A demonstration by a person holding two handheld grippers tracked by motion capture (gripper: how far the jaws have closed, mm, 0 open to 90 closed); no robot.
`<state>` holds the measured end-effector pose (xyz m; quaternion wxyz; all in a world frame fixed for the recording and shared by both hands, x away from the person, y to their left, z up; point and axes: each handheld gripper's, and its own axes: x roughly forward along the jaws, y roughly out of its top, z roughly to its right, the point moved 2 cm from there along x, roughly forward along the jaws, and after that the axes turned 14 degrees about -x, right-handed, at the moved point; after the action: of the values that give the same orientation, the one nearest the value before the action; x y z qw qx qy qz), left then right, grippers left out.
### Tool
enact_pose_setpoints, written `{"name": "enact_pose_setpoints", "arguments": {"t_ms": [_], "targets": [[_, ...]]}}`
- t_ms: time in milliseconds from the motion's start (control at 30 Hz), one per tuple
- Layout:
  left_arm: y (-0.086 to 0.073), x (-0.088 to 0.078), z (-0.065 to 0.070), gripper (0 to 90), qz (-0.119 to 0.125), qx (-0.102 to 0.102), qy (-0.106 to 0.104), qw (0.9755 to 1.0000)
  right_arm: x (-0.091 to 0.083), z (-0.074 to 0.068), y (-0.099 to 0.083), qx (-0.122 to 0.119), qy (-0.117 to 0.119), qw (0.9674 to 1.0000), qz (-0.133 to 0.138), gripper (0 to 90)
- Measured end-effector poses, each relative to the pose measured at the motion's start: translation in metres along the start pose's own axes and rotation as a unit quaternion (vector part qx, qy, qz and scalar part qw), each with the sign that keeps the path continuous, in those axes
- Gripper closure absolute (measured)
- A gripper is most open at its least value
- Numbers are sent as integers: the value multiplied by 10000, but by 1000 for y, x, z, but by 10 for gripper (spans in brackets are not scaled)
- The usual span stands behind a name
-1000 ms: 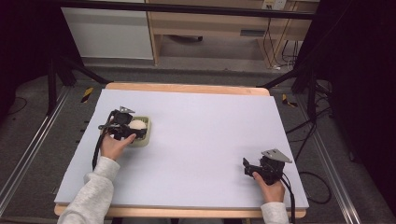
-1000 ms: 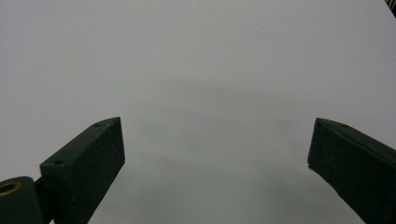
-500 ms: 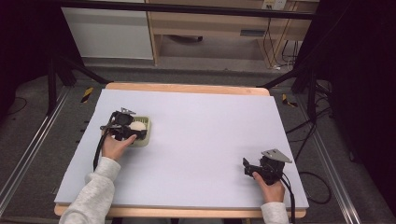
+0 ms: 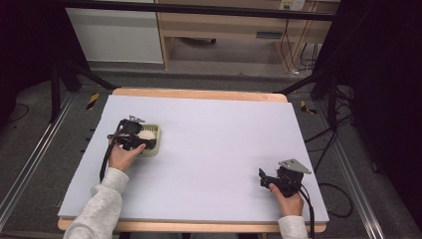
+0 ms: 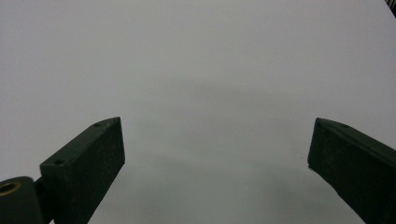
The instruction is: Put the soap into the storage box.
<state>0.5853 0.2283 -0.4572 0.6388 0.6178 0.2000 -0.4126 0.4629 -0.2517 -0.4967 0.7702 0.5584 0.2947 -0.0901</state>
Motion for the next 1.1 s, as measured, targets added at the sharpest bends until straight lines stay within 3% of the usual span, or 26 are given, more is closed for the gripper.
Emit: {"name": "enact_pose_setpoints", "arguments": {"t_ms": [333,600,900,967,1100], "targets": [[-2,1,0,240,43,20,37,10000,0,0,0,6,-2,10000,1,42],[2,-18,0,207,338,29,-26,9994,0,0,0,3,-11,10000,4,42],[-7,-36,4,188,490,54,-263,9984,-1,0,0,11,-17,10000,11,42],[-15,-43,4,186,566,6,-402,9976,-1,0,0,12,-12,10000,16,42],[-25,-50,4,180,633,15,-482,9968,-1,0,0,20,-9,10000,14,42]]}}
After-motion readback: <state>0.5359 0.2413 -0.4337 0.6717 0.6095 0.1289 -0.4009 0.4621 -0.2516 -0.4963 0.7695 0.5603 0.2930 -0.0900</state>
